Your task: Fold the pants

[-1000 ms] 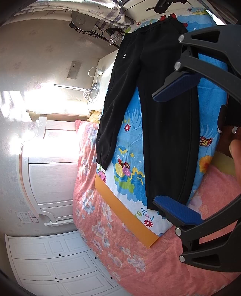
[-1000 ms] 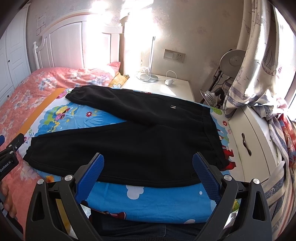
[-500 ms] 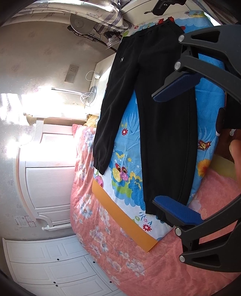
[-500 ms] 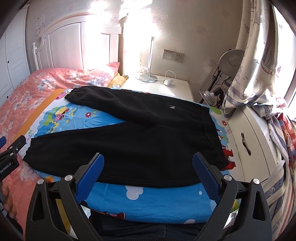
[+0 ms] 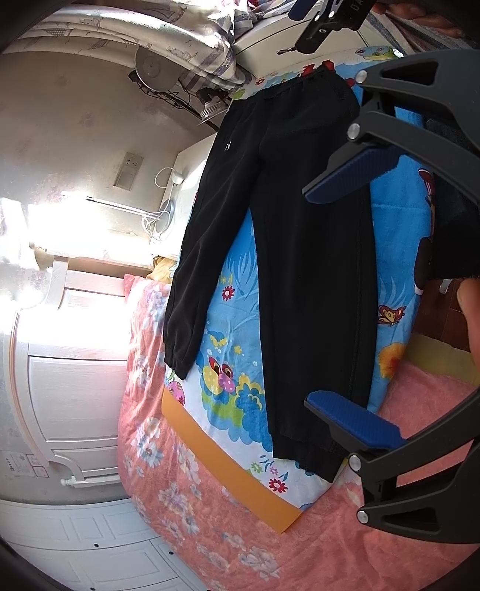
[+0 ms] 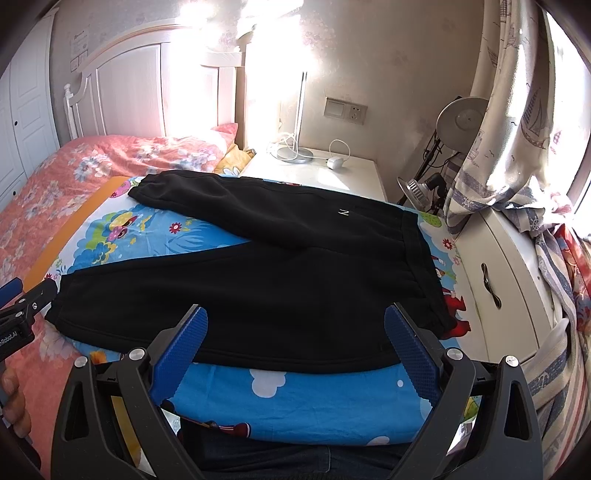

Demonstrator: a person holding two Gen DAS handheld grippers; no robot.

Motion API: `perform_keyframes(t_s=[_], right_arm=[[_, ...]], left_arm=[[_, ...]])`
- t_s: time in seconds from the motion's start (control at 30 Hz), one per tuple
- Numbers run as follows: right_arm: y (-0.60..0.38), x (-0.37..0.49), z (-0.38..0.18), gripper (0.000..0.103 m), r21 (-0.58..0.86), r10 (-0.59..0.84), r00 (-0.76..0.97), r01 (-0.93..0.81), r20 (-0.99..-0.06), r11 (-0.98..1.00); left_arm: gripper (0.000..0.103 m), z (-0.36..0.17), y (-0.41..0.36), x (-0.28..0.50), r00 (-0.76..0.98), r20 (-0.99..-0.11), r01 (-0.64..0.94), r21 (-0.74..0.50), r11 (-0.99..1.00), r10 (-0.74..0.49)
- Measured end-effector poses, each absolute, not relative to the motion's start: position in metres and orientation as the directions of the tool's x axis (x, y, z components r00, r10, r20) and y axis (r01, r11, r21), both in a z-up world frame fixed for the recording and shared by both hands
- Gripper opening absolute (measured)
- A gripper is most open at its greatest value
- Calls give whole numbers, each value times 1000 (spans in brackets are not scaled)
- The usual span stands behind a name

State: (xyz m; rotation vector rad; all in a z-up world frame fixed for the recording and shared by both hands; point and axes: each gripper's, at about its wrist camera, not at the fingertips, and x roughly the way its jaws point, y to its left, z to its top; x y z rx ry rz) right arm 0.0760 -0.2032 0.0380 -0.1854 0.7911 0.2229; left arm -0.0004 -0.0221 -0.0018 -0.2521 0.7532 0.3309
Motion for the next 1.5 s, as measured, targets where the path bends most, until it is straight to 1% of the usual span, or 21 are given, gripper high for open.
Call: perform_keyframes(t_s=[1.2,1.23,1.27,1.33,1.37,1.4,1.43,1.5], right_arm=[[-203,77,37,93,-86,130,682,-273,-719,958],[-204,79,38,93,-93,131,688,-279,-714,956],[-208,86,39,93,-92,141,689,-290,-711,952],[-222,114,39,93,-93,139,683,-291,-717,952],[-232,134,39,94,-120,94,695,-252,-713,960],[-244,155,39,94,-158,36,712,-205,-701,966],[-257,176,39,94,-190,-6,728,-171,-685,967],[-280,219,33,96,-222,-37,737,-155,-674,963]], left_arm=[[101,0,-21,0,684,-700,-382,-104,918,205],[101,0,-21,1,690,-699,-374,-119,920,190],[101,0,-20,4,711,-689,-344,-161,925,144],[101,0,-19,20,747,-664,-223,-252,942,0],[101,0,-17,31,749,-660,-192,-295,936,-54],[101,3,-14,39,767,-635,-172,-343,923,-93],[101,6,-13,48,785,-608,-148,-369,918,-118],[101,10,-16,74,795,-594,-120,-348,930,-120]])
